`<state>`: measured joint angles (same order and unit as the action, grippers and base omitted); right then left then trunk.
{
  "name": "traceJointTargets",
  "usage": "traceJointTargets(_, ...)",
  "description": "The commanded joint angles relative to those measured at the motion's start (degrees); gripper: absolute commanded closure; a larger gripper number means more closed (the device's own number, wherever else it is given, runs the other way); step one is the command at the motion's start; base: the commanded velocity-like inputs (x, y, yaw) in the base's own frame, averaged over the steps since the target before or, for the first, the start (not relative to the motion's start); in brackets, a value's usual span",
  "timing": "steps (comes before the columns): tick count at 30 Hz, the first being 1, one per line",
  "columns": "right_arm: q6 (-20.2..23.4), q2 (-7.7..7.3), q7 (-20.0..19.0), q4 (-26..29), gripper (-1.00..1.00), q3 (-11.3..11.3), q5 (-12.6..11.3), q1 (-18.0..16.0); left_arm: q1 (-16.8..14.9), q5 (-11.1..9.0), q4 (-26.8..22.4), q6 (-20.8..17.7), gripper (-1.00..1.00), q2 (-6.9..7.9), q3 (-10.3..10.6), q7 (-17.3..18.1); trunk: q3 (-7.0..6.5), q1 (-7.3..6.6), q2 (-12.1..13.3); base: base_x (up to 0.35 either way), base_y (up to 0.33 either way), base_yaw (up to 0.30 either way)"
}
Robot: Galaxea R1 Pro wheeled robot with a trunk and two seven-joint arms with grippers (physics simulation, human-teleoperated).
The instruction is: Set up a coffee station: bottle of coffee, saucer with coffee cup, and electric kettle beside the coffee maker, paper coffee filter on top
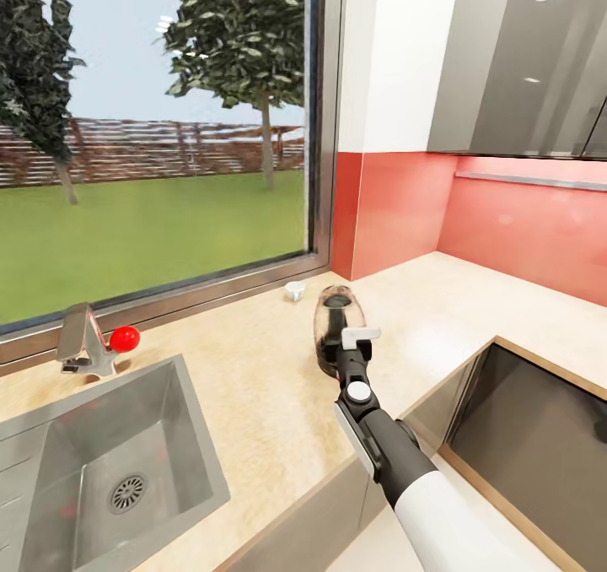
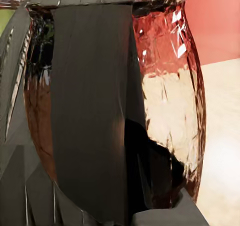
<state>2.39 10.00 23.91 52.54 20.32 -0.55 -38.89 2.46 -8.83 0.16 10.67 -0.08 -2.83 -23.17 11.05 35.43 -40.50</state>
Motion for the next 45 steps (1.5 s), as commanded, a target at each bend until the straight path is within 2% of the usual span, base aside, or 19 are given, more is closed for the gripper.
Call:
traceJointTargets(1,0.2,0.0,0.3,0.1,1.0,0.2,-0.1,0.0,0.0,-0.3,0.0,0.4,-1.0,-0.01,-0.2,0.1,0.07,0.02,-0.1,0.0,0.0,0.0)
traceJointTargets(11,0.3,0.0,0.3,0.9,1.0,0.3,-0.2,0.0,-0.1,-0.3,0.0,0.6,-1.0,0.39,-0.2,0.1,0.07,0.02,-0.1,0.0,0.0,0.0)
traceJointTargets(14,0.9,0.0,0.3,9.9,1.0,0.4,-0.3,0.0,-0.1,-0.2,-0.2,0.6,-1.0,0.8,-0.2,0.1,0.07,0.02,-0.1,0.0,0.0,0.0)
traceJointTargets(18,1.3,0.0,0.3,14.9,1.0,0.5,-0.3,0.0,-0.1,0.1,-0.2,0.7,-1.0,0.94,0.1,0.1,0.07,0.02,-0.1,0.0,0.0,0.0)
traceJointTargets(22,1.3,0.0,0.3,15.4,1.0,0.5,-0.3,0.0,-0.1,-0.1,-0.1,0.6,-1.0,1.04,0.1,0.1,0.07,0.02,-0.1,-0.045,0.0,0.0)
traceJointTargets(32,1.1,0.0,0.2,14.6,1.0,0.6,-0.3,0.3,-0.1,-0.3,-0.4,0.4,-1.0,0.98,-0.1,0.1,0.07,0.02,-0.1,-0.319,0.0,0.0)
traceJointTargets(39,1.0,0.0,0.1,14.5,1.0,3.1,-0.2,2.9,-0.2,-0.4,-0.4,0.4,-1.0,0.83,-0.2,0.0,0.07,0.02,-0.1,-0.315,0.003,0.0)
traceJointTargets(45,1.0,0.0,0.2,15.0,1.0,3.2,-0.3,3.5,-0.2,-0.4,-0.4,0.4,-1.0,0.79,-0.2,0.1,0.07,0.02,-0.1,-0.241,0.12,0.0)
